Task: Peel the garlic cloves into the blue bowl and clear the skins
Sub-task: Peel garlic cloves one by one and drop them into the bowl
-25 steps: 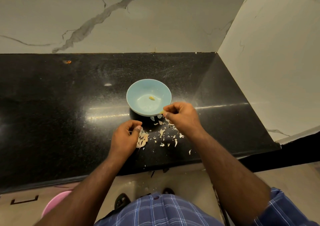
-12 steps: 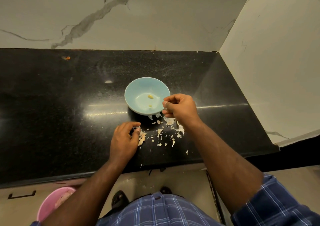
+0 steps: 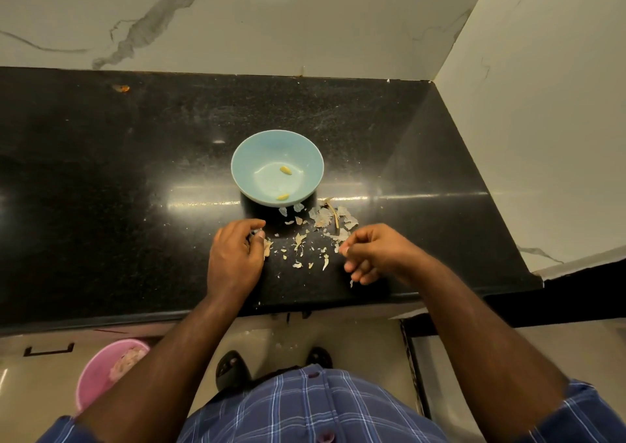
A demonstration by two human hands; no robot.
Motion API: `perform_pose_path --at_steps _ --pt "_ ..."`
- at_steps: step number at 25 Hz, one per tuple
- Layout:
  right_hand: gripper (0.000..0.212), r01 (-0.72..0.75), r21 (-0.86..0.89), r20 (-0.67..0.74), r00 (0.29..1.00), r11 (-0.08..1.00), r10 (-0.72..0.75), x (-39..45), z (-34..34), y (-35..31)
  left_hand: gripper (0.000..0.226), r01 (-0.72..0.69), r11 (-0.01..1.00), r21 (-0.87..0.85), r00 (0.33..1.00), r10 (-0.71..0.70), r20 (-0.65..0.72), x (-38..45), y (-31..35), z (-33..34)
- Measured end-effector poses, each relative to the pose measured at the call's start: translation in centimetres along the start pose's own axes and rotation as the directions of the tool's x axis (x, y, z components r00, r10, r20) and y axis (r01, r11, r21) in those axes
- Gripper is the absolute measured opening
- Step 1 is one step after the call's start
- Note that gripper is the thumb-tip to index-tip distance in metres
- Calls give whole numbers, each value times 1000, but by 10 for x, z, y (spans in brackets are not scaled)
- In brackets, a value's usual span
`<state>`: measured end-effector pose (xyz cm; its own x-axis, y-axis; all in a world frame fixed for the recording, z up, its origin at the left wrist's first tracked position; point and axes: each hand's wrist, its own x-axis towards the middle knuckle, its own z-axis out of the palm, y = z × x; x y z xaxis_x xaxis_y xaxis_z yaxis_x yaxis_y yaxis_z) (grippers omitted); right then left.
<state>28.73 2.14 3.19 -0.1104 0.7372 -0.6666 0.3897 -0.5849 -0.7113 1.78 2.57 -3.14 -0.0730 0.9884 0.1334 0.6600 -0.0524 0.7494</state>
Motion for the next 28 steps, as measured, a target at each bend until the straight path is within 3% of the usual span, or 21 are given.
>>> perform_pose_path --at_steps 3,6,8,13,15,18,23,25,27,28 --pt "13 -43 -46 154 987 998 50 0 2 6 22 30 999 -18 999 -31 -40 -1 0 1" --pt "19 142 210 32 988 967 -152 12 16 -1 21 80 995 -65 992 -86 -95 0 -2 -1" --pt "22 208 352 -38 977 912 -209 20 23 -5 20 107 989 -103 984 -120 -130 0 -2 -3" --pt "22 68 275 233 963 959 -135 17 38 3 21 155 972 -178 965 -187 -182 1 -4 -4" --pt "26 92 320 172 973 943 -154 20 46 0 22 168 964 -207 960 -208 -189 2 -6 -4" --pt "28 238 358 -47 970 903 -237 31 47 -9 23 195 948 -252 953 -244 -181 2 -8 -6" --pt "25 132 334 186 962 933 -202 27 66 -12 26 226 918 -326 944 -288 -158 3 -8 -9" --pt "23 255 204 11 965 945 -262 33 78 -11 27 257 893 -369 941 -319 -116 4 -13 -13" --pt "20 377 15 -236 901 926 -363 38 78 -16 28 273 868 -414 939 -334 -81 4 -17 -17" --pt "18 406 -52 -282 870 912 -404 38 76 -20 28 274 863 -424 941 -332 -67 4 -19 -18"
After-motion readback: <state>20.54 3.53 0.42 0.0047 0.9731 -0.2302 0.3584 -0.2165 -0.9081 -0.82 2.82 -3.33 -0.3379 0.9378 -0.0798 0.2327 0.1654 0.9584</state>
